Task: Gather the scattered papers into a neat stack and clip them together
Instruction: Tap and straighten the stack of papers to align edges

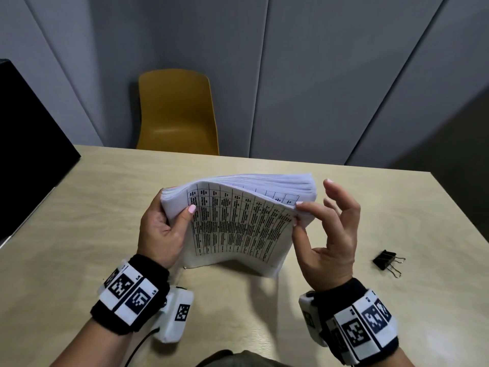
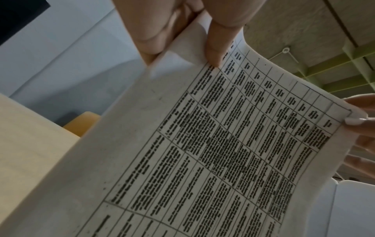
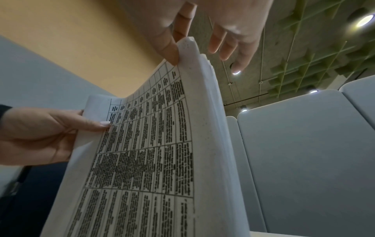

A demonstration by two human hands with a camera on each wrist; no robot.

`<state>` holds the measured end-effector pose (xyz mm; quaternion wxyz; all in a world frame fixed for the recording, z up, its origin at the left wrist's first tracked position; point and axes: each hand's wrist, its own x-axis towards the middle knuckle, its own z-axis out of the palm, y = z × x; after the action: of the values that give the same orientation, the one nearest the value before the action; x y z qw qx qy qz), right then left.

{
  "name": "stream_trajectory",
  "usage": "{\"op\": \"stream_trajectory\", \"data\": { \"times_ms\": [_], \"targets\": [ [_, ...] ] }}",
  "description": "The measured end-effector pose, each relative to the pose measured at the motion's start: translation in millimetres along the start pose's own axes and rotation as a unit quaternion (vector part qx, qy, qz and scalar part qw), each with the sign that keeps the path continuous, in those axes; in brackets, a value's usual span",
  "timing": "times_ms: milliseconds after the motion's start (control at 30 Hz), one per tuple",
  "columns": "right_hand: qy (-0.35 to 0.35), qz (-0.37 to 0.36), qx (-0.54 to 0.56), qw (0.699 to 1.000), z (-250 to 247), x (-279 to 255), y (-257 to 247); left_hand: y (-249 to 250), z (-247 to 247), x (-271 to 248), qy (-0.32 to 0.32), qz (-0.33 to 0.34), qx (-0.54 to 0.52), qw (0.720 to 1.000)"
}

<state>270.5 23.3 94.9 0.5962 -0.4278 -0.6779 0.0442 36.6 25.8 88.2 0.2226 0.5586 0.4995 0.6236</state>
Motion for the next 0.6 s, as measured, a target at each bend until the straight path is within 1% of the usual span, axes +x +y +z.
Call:
{"op": "stream_trajectory", "data": {
  "times_ms": [233, 300, 367, 467, 533, 600],
  "targets": [
    [0.005, 0.008, -0.03, 1.0, -3.2, 0.1, -0.7, 3.0, -1.0, 0.8, 0.004, -0.013, 0.0, 1.0],
    [-0.009, 0.029, -0.048, 0.998, -4.2, 5.2, -3.0, 4.2, -1.0, 0.9, 0.002, -0.015, -0.001, 1.0],
    [-0.04, 0.051, -0.068, 0.996, -5.6, 11.7, -3.0, 4.8, -1.3, 0.7, 0.001, -0.015, -0.006, 1.0],
    [-0.084, 0.054, -0.078, 0.992, -9.7, 18.7, 1.4, 6.3, -1.3, 0.2, -0.001, -0.012, -0.01, 1.0],
    [-0.09, 0.055, -0.084, 0.991, -12.3, 20.6, 4.9, 5.4, -0.9, 0.2, -0.004, -0.008, -0.011, 1.0],
    [-0.072, 0.057, -0.084, 0.992, -14.0, 20.7, 7.1, 3.7, -0.6, 0.2, -0.005, -0.008, -0.012, 1.0]
  ]
}}
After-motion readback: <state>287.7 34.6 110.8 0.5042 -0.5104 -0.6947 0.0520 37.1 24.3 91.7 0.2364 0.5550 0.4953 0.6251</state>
